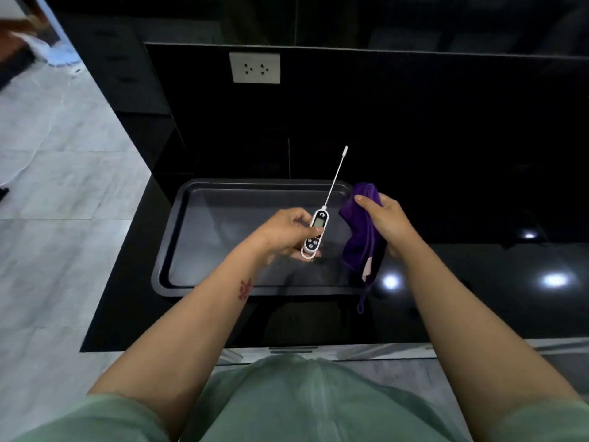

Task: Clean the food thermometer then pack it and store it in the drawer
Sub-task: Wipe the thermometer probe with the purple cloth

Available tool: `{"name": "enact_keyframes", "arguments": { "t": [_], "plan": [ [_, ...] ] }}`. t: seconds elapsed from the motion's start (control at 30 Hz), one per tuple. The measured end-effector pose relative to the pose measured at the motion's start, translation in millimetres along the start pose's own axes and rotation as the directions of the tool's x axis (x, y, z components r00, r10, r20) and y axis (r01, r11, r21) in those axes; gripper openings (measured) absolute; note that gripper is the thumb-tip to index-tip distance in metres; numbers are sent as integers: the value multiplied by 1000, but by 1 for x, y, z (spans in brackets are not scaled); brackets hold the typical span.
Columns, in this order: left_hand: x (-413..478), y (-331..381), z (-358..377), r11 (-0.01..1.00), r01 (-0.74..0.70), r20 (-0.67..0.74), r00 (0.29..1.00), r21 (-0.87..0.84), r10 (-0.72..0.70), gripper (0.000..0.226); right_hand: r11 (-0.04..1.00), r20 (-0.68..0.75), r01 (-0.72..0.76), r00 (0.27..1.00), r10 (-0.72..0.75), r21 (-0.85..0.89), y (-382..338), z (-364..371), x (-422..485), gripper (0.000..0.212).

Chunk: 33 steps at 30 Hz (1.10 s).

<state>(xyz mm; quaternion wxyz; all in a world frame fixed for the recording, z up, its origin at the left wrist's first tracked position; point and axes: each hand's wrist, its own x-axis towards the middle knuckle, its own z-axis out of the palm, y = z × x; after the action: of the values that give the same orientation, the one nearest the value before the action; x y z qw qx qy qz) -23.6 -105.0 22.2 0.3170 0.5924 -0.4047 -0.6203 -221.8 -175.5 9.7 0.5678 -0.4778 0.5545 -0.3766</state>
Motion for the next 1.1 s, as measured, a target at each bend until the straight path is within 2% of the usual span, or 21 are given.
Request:
{"name": "enact_keyframes", "arguments": {
  "t": [0.1, 0.2, 0.33, 0.43, 0.53, 0.6, 0.67, 0.73, 0.83, 0.93, 1.1],
  "plan": [
    [5, 1, 11, 1000, 6, 39, 999, -7, -6, 13, 997, 3, -45, 999, 45, -57, 1, -24, -3, 13],
    [9, 0, 22, 1000, 14, 64, 998, -21, -12, 14, 980, -64, -63, 997, 52, -188, 5, -50, -7, 21],
    [13, -5, 33, 998, 27, 69, 997, -50, -23, 12, 946, -54, -61, 997, 46, -317, 19, -76, -6, 13],
    [16, -10, 39, 997, 39, 70, 997, -61, -34, 11, 932, -49, -88, 996, 75, -351, 33, -86, -2, 11],
    [17, -15, 41, 995, 58, 60, 997, -76, -53, 12, 909, -81, -121, 992, 96, -399, 47, -87, 0, 23],
    [18, -18, 42, 994, 72, 52, 996, -86, -68, 12, 783, -139, -119, 989, 42, -611, 59, -87, 1, 38],
    [18, -21, 41, 992, 84, 44, 996, -97, -80, 11, 575, -196, -113, 977, -84, -810, 71, -84, -3, 52],
    [20, -22, 42, 991, 92, 36, 995, -102, -89, 11, 427, -196, -65, 943, -270, -902, 79, -80, -9, 60],
    [23, -22, 44, 989, 103, 28, 995, -106, -101, 12, 258, -74, 56, 880, -468, -965, 86, -79, -13, 60],
    [26, -20, 46, 989, 107, 33, 994, -106, -104, 12, 210, 25, 129, 900, -436, -969, 90, -79, -11, 59],
    [24, -18, 46, 987, 113, 23, 994, -112, -111, 10, 225, 52, 116, 960, -274, -967, 98, -81, -1, 52]
  ]
}}
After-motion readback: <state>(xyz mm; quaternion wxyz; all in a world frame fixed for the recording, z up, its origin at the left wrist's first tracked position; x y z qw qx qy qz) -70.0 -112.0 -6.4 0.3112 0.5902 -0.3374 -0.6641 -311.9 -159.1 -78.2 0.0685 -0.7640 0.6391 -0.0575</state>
